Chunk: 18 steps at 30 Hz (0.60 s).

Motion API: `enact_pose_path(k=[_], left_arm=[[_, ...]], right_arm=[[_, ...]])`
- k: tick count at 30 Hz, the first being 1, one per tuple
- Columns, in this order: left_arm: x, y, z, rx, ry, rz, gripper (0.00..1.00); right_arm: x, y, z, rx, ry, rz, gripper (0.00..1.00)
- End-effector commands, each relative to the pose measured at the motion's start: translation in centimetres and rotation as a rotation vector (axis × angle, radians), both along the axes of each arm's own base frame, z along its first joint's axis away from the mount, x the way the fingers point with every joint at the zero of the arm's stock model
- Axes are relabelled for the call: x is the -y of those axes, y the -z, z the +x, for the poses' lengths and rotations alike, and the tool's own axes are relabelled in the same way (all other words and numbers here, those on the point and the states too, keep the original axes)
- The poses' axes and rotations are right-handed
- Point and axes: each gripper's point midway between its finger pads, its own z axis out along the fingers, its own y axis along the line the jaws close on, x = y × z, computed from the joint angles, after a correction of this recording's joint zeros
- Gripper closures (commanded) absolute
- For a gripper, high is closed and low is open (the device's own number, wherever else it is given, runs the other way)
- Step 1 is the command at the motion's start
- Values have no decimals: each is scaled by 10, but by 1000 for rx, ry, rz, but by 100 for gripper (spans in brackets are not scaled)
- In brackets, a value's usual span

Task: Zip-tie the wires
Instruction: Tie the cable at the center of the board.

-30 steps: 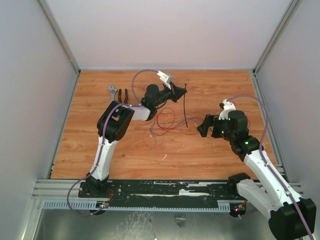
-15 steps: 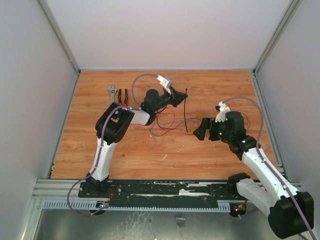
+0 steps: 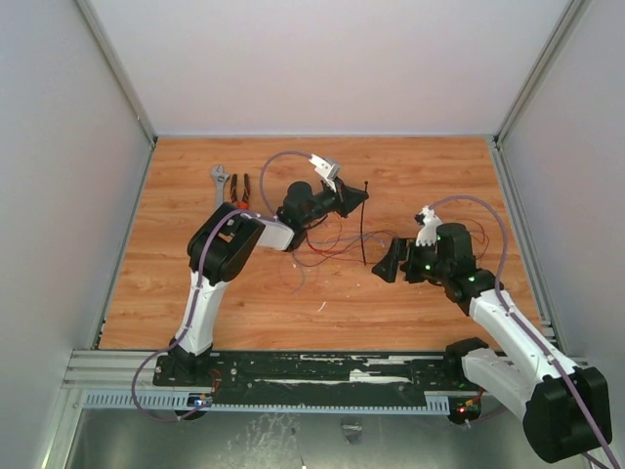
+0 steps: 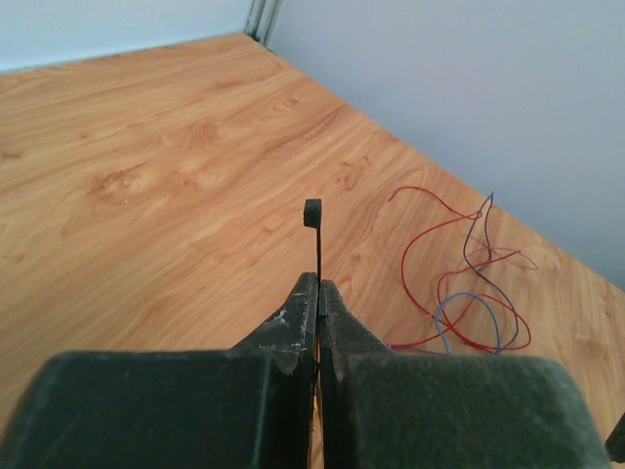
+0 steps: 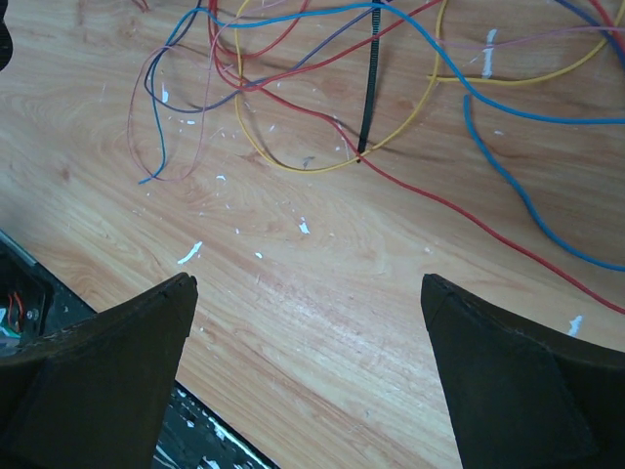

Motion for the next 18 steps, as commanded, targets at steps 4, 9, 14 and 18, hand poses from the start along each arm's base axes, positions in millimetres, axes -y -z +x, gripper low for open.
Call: enact_pose_path(k=[4,9,14,18], left_arm=[[-4,-30,-8,68,-14,-41,100],[-8,-22,-10,59,-26,-26,100],[-15,-17,-11,43,-63,-24,100],[-22,-13,-13,25,-93,-27,100]], right_arm=[[-15,9,-6,-39,-51,58,1],[-13,19,0,-48,-18,26,1],[-17,32,4,-87,-5,3,1],[-22,45,6,-111,4,-26,1]])
